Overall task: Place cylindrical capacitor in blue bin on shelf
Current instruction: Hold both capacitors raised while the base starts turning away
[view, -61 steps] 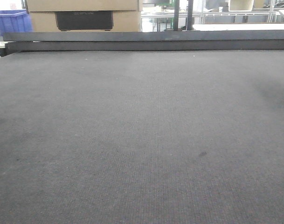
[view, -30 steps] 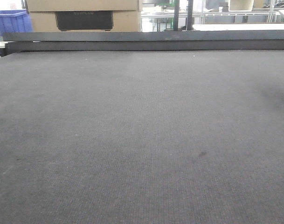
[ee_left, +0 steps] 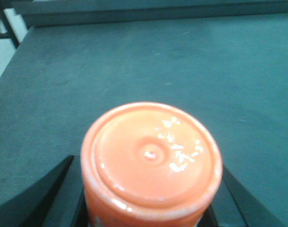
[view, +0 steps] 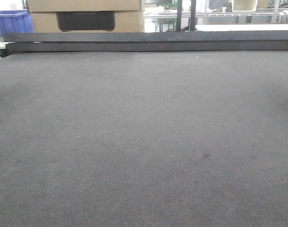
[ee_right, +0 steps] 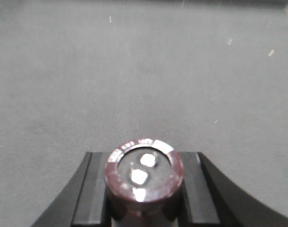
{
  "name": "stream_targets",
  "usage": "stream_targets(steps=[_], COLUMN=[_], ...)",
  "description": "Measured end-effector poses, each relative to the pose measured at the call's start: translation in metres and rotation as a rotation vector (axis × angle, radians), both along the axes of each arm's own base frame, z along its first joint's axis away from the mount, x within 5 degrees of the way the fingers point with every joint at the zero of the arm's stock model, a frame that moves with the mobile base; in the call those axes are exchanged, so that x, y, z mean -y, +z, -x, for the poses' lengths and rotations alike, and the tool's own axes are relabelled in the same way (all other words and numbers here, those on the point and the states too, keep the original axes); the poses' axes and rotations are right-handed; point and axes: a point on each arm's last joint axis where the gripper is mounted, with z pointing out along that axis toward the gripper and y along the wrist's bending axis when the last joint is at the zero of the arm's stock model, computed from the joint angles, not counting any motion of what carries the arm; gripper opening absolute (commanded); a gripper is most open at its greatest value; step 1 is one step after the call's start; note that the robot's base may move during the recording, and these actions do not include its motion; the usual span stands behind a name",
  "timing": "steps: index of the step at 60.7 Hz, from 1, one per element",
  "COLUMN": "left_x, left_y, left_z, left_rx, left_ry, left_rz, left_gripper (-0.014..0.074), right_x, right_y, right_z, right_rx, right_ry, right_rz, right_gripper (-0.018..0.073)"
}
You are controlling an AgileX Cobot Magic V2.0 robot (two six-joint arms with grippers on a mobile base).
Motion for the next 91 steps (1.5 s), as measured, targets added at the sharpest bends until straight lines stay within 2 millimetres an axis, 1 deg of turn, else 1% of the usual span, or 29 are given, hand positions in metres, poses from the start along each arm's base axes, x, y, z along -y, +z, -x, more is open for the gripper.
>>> stream_targets(steps=[4, 8, 17, 26, 30, 34, 37, 42, 48, 53, 91], left_x=[0.001, 0.000, -0.009, -0.016, -0.018, -0.020, -0.020, -0.021, -0.021, -0.021, -0.021], left_y=[0.009, 0.016, 0.031, 0.042, 0.046, 0.047, 0.048, 0.047, 0.046, 0.045, 0.045], left_z=[0.017, 0.035, 0.075, 0.104, 0.114, 0.119, 0.121, 0.123, 0.123, 0.123, 0.123], left_rx=[-0.003, -0.022, -0.040, -0.008, 0.005, 0.007, 0.008, -0.001, -0.016, -0.020, -0.020], left_ry=[-0.012, -0.018, -0.014, -0.012, -0.010, -0.010, -0.009, -0.008, -0.007, -0.006, -0.006], left_rz=[0.000, 0.001, 0.021, 0.035, 0.038, 0.039, 0.040, 0.038, 0.036, 0.035, 0.035], left_gripper=[-0.0111, -0.0111, -0.0111, -0.0111, -0.0111, -0.0111, -0.0111, -0.0111, -0.0111, -0.0111, -0.0111], right_x=[0.000, 0.001, 0.001, 0.002, 0.002, 0.003, 0.003, 0.003, 0.003, 0.003, 0.003], right_y=[0.008, 0.015, 0.030, 0.040, 0.044, 0.048, 0.052, 0.054, 0.056, 0.057, 0.054], right_z=[0.015, 0.034, 0.071, 0.105, 0.119, 0.132, 0.142, 0.153, 0.160, 0.162, 0.162], right_rx=[0.005, 0.011, 0.049, 0.094, 0.122, 0.160, 0.192, 0.227, 0.251, 0.257, 0.245], right_ry=[0.003, 0.006, 0.010, 0.014, 0.016, 0.018, 0.019, 0.019, 0.020, 0.020, 0.021], right_rz=[0.000, 0.000, 0.000, 0.000, -0.003, -0.008, -0.011, -0.012, -0.014, -0.015, -0.016], right_gripper=[-0.0146, -0.0146, -0.0146, -0.0146, -0.0146, -0.0146, -0.0146, -0.0146, -0.0146, -0.0146, -0.0146])
